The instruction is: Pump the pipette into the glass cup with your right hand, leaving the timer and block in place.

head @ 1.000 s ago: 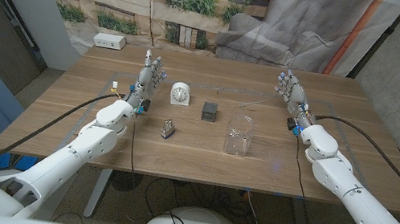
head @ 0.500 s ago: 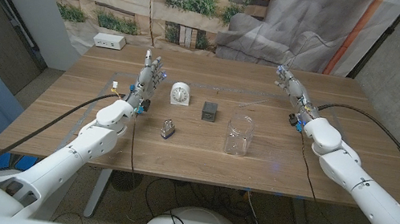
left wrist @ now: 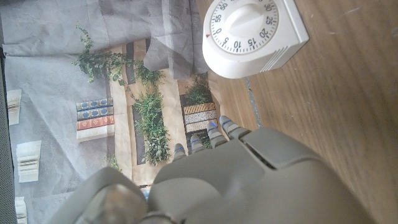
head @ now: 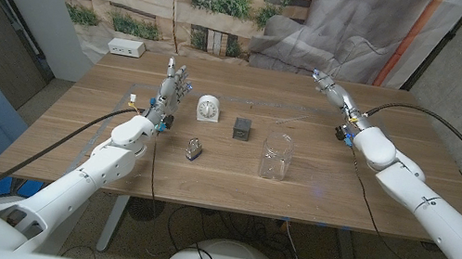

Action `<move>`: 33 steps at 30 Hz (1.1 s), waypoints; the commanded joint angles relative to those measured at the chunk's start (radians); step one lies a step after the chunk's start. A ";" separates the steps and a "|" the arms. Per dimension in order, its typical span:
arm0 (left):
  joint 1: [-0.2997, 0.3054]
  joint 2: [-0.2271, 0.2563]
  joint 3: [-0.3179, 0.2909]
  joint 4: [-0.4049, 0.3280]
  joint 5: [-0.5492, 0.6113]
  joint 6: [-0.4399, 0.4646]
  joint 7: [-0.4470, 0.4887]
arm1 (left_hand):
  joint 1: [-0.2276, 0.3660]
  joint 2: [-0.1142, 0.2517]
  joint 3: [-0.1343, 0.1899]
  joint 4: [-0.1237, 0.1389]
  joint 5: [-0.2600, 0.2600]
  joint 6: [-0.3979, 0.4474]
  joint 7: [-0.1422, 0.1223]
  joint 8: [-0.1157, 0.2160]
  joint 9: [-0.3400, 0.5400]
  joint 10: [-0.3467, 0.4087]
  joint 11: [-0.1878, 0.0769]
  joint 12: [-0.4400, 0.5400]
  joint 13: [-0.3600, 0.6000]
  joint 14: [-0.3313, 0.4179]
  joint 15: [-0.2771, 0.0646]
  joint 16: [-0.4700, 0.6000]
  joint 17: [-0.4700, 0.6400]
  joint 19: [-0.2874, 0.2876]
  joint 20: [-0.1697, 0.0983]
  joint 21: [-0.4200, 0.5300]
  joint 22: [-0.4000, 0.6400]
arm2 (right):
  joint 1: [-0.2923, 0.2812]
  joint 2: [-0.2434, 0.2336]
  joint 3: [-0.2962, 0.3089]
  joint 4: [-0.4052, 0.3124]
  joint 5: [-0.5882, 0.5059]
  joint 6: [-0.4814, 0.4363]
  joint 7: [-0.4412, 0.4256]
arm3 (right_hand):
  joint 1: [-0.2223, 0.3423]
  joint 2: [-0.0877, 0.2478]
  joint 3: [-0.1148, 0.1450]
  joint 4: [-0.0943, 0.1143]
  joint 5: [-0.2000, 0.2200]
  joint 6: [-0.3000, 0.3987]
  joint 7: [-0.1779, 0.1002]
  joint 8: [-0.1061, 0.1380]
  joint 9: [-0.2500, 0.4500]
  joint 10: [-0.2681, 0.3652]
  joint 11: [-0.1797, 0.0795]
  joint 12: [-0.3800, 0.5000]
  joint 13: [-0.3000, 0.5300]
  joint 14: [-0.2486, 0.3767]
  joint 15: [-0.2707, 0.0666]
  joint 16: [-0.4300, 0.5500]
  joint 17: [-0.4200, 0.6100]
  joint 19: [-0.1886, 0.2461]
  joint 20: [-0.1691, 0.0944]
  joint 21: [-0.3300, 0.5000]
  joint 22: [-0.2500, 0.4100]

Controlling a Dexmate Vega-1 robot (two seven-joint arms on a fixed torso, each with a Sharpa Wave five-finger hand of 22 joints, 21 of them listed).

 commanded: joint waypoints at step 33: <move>0.000 0.000 0.000 0.000 0.000 0.000 0.000 | -0.001 0.044 -0.007 0.000 0.007 0.001 -0.009 0.006 0.002 -0.002 -0.003 0.004 0.005 -0.009 -0.115 0.006 0.006 -0.008 -0.088 0.005 0.002 | 0.317 -0.074 -0.251 0.021 -0.673 0.005 0.108 | 0.238 -0.047 0.063 -0.174 -0.014 0.036 -0.044 0.047 0.012 -0.018 -0.022 -0.002 0.011 0.005 0.016 -0.008 -0.027 0.024 0.031 -0.004 0.001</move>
